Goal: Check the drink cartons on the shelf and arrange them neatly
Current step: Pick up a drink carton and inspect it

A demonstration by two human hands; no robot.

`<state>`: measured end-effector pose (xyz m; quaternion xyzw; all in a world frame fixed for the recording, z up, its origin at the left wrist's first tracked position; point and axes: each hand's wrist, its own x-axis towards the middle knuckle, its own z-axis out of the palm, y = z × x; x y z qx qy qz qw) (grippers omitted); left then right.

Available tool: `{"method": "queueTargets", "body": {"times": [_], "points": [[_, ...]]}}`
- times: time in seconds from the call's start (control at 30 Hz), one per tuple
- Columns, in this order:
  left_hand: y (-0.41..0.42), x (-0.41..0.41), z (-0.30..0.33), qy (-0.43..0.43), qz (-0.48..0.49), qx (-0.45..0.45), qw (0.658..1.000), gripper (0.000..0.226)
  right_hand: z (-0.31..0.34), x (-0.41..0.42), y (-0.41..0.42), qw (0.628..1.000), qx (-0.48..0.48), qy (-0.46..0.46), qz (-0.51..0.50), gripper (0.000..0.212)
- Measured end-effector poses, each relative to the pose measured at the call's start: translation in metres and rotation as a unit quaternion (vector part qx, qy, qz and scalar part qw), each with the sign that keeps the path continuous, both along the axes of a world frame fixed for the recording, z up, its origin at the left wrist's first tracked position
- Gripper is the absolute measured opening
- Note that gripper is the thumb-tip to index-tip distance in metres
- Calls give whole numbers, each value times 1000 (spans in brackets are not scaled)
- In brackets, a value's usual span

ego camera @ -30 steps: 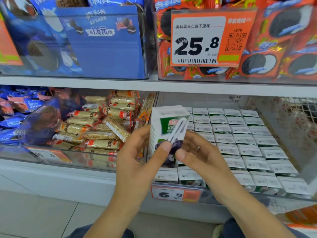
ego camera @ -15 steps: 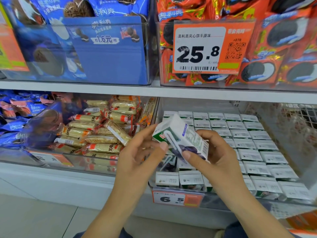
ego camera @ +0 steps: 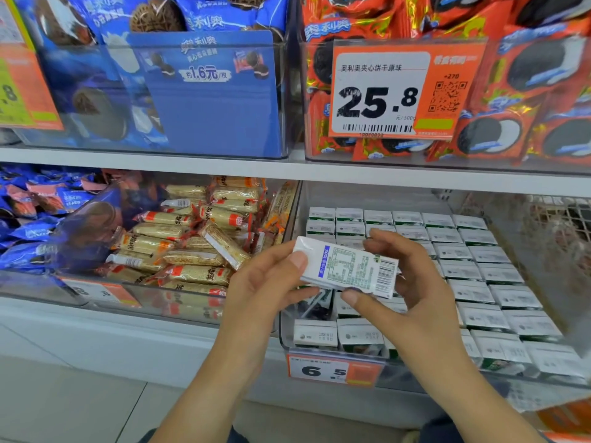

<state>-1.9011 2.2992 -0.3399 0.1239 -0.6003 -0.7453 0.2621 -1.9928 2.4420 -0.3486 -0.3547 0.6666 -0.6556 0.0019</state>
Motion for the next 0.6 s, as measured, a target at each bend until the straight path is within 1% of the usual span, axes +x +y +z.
{"method": "queueTargets", "body": {"times": [0.17, 0.4, 0.53, 0.6], "points": [[0, 2, 2, 9, -6, -7, 1000, 32, 1, 4, 0, 1000, -8, 5, 1, 49], [-1, 3, 1, 24, -8, -5, 1000, 33, 1, 3, 0, 1000, 6, 6, 20, 52], [-2, 2, 0, 27, -6, 22, 999, 33, 2, 2, 0, 999, 14, 29, 34, 49], [-3, 3, 0, 28, -6, 10, 1000, 33, 2, 3, 1, 998, 0, 49, 26, 45]]}}
